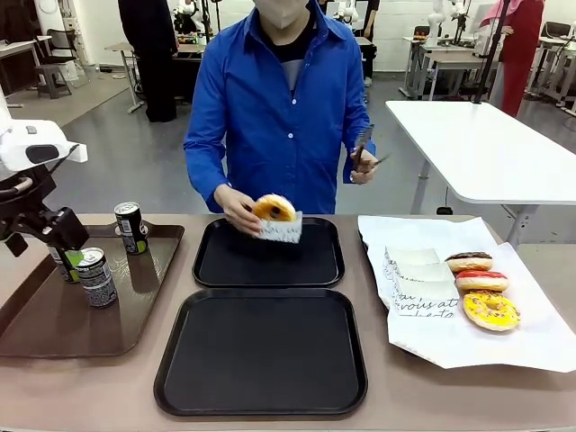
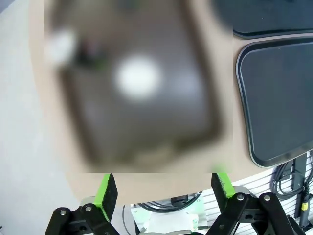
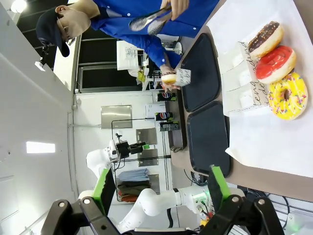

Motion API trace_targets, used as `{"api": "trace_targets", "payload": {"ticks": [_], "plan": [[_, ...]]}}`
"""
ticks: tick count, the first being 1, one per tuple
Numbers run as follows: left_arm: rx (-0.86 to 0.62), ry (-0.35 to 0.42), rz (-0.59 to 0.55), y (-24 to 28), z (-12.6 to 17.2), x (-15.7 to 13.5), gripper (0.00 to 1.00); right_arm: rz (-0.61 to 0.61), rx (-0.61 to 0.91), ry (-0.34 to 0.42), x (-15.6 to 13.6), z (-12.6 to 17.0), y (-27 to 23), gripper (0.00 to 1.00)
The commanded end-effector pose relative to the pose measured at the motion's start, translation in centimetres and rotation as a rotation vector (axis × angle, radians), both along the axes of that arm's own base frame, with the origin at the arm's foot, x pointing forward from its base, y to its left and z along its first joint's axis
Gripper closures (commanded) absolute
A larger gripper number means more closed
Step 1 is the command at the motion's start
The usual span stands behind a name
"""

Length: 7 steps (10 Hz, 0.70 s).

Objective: Set up donuts and drinks on trays.
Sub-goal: Pick up one Pepsi coke and place it on the Flat Tray.

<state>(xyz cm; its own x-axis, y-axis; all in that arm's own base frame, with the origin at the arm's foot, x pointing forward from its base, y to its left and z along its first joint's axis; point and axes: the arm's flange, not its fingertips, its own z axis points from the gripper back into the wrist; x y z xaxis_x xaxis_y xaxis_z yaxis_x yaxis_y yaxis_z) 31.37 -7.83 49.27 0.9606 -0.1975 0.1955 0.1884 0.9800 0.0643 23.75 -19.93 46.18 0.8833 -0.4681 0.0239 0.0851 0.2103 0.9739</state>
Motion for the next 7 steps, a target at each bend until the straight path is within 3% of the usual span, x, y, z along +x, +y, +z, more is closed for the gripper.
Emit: {"api": "trace_targets", "payload": {"ticks": [1, 2, 4, 7], "plan": [[-0.018, -0.005, 0.009, 0.4, 0.2, -0.2, 0.0, 0.006, 0.013, -0.01, 0.0, -0.1, 0.0, 0.0], [0.0, 0.0, 0.0, 0.0, 0.0, 0.0, 0.0, 0.006, 0.013, -0.01, 0.0, -0.1, 0.0, 0.0], [-0.086, 0.067, 0.025, 0.7, -2.0, 5.3, 0.0, 0.006, 0.013, -0.01, 0.0, -0.1, 0.0, 0.0], [-0.108, 0.045, 0.08, 0.5, -4.2, 7.8, 0.0, 0.006, 0.013, -0.01, 0.0, -0.1, 0.0, 0.0]]}}
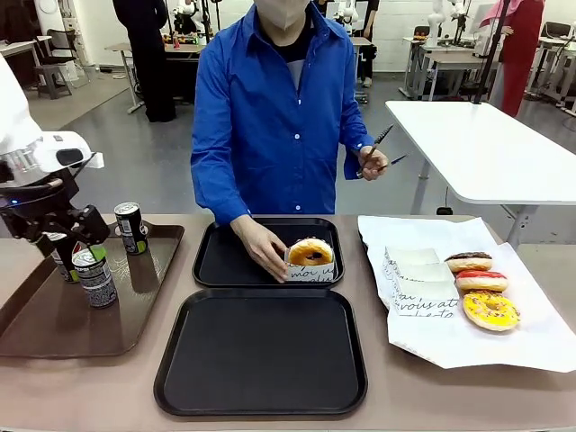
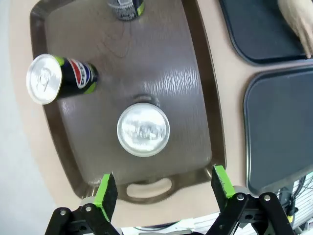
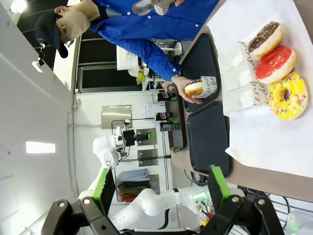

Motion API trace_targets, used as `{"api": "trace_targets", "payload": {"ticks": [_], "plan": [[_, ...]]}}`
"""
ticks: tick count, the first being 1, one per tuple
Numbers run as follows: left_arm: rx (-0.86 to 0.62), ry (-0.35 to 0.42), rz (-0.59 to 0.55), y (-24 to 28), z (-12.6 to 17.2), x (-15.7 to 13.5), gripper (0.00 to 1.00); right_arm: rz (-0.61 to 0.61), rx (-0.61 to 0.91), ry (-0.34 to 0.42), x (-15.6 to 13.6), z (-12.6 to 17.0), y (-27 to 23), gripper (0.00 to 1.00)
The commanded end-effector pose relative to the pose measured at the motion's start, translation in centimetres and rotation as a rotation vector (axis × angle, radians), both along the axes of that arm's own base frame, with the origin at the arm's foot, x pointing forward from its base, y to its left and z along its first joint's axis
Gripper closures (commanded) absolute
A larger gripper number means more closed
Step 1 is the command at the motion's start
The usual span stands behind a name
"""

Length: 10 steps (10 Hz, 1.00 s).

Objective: Set up donuts and drinks on trays.
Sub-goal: Pick up one Pepsi coke and place it on the Flat Tray.

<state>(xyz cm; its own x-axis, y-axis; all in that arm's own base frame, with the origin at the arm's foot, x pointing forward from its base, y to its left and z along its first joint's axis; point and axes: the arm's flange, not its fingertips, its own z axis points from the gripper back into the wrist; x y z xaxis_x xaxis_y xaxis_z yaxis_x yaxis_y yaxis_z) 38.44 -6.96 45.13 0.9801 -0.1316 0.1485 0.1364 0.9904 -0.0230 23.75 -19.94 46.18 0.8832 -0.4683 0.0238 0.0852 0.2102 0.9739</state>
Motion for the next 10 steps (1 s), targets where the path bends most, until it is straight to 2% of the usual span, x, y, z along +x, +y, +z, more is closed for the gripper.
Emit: {"api": "trace_targets", "payload": {"ticks": [1, 4, 7, 10], "plan": [[-0.004, -0.012, 0.046, -0.6, -0.8, 1.6, 0.0, 0.006, 0.013, -0.01, 0.0, -0.1, 0.0, 0.0], [0.043, -0.016, 0.073, -0.3, -2.2, 3.2, 0.0, 0.006, 0.013, -0.01, 0.0, -0.1, 0.0, 0.0], [0.09, -0.009, 0.098, 0.2, -3.2, 3.5, 0.0, 0.006, 0.013, -0.01, 0.0, -0.1, 0.0, 0.0], [0.057, -0.008, 0.099, 0.3, -4.6, 3.6, 0.0, 0.006, 0.013, -0.01, 0.0, -0.1, 0.0, 0.0]]}}
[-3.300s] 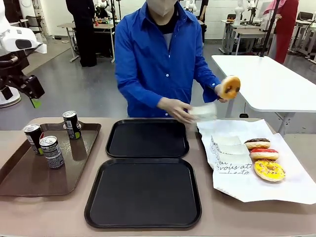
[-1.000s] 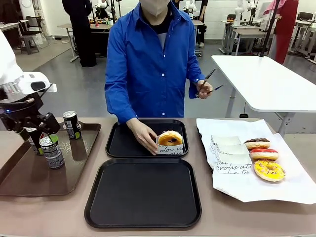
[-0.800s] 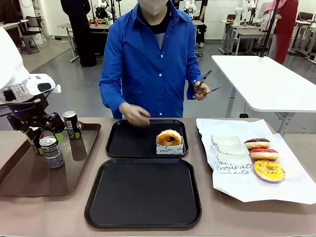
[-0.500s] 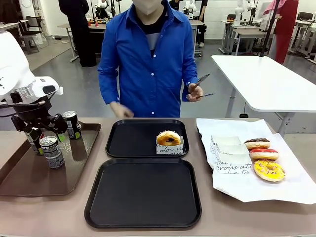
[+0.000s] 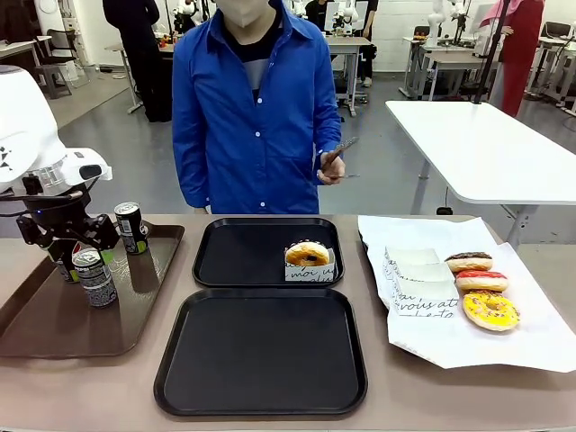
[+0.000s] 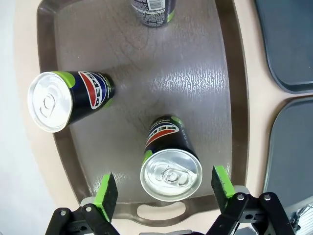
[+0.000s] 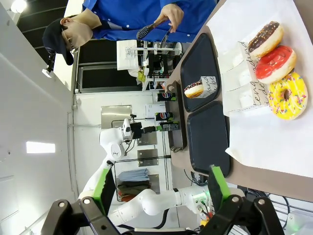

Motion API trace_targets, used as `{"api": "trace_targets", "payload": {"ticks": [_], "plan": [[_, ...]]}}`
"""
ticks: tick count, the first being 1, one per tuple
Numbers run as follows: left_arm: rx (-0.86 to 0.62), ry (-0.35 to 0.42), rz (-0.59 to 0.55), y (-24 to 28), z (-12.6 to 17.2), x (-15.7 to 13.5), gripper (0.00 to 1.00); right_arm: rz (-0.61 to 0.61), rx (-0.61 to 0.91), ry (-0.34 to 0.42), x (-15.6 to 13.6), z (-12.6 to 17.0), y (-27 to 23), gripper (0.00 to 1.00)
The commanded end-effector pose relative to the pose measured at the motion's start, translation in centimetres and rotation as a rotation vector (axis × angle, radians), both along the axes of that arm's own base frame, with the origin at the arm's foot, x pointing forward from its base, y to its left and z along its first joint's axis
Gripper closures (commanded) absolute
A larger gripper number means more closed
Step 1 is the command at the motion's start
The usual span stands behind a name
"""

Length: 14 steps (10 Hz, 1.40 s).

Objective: Set up donuts and drinks on trays.
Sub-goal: Pick up one Pepsi coke and place it on the Flat Tray.

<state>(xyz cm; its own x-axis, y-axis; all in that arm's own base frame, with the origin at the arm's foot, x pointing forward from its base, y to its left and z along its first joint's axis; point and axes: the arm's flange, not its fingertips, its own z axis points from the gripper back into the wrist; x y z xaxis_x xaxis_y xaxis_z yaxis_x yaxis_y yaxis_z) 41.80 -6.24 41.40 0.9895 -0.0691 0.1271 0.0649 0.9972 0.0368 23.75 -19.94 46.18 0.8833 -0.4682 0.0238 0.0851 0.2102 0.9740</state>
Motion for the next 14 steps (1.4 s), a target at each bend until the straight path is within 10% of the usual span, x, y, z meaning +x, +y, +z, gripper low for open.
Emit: {"api": "trace_targets", "payload": {"ticks": [1, 5, 9, 11, 14], "plan": [[-0.012, -0.03, 0.024, -0.7, -1.3, 0.2, 0.0, 0.006, 0.013, -0.01, 0.0, -0.1, 0.0, 0.0], [0.01, -0.032, 0.054, -1.1, -2.6, 0.8, 0.0, 0.006, 0.013, -0.01, 0.0, -0.1, 0.0, 0.0], [0.001, -0.003, 0.052, -1.1, -2.8, 0.6, 1.0, 0.006, 0.013, -0.01, 0.0, -0.1, 0.0, 0.0], [0.003, 0.011, 0.051, -1.1, -2.7, 0.6, 0.82, 0.006, 0.013, -0.01, 0.0, -0.1, 0.0, 0.0], [0.034, 0.073, -0.017, -1.4, -0.7, 0.1, 1.0, 0.006, 0.013, -0.01, 0.0, -0.1, 0.0, 0.0]]}}
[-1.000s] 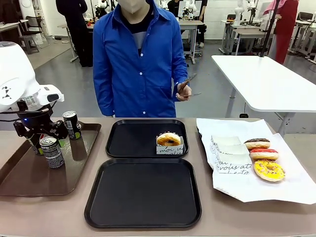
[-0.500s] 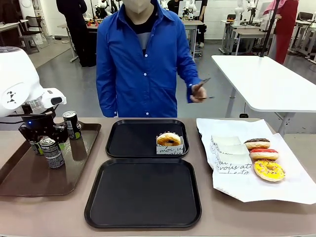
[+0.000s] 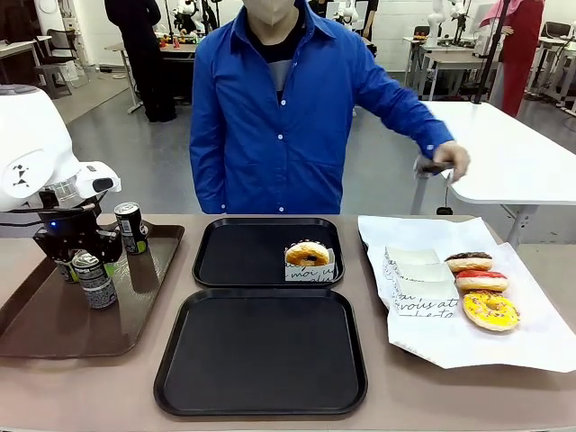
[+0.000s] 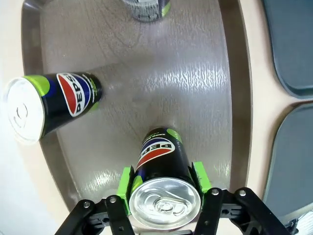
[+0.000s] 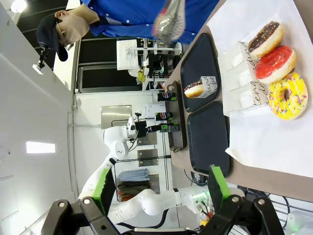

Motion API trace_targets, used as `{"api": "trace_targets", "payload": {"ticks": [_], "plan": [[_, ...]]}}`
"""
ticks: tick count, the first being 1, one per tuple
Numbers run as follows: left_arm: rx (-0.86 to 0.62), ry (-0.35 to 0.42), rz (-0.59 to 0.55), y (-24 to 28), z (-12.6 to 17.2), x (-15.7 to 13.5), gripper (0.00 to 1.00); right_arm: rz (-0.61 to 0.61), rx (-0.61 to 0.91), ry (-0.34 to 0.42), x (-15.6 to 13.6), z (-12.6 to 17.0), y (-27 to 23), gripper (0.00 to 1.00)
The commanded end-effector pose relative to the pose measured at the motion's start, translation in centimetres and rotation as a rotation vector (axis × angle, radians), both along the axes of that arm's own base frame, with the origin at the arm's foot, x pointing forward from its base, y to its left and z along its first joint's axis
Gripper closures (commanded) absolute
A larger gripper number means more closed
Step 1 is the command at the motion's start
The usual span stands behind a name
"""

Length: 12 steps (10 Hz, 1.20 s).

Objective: Set up donuts and drinks on trays.
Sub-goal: Pick up one Pepsi coke and place it on the Flat Tray.

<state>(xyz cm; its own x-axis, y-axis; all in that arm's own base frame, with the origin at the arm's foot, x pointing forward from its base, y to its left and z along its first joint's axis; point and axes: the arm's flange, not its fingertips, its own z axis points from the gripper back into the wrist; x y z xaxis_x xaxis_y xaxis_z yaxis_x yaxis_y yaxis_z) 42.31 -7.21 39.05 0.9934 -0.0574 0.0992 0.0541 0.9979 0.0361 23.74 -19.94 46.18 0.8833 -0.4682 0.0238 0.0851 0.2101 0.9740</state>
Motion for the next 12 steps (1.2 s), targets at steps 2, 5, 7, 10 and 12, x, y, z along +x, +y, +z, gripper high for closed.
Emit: {"api": "trace_targets", "payload": {"ticks": [2, 5, 7, 10, 12], "plan": [[0.039, 0.007, -0.131, -1.3, 9.0, -3.4, 1.0, 0.006, 0.013, -0.01, 0.0, -0.1, 0.0, 0.0], [0.12, -0.007, -0.128, -1.7, 17.0, -9.8, 1.0, 0.006, 0.013, -0.01, 0.0, -0.1, 0.0, 0.0], [0.047, -0.017, -0.151, -1.9, 12.6, -5.8, 1.0, 0.006, 0.013, -0.01, 0.0, -0.1, 0.0, 0.0], [0.063, -0.006, -0.155, -1.8, 13.5, -7.3, 0.41, 0.006, 0.013, -0.01, 0.0, -0.1, 0.0, 0.0], [0.033, -0.039, -0.227, -5.1, 14.1, -2.5, 0.41, 0.006, 0.013, -0.01, 0.0, -0.1, 0.0, 0.0]]}}
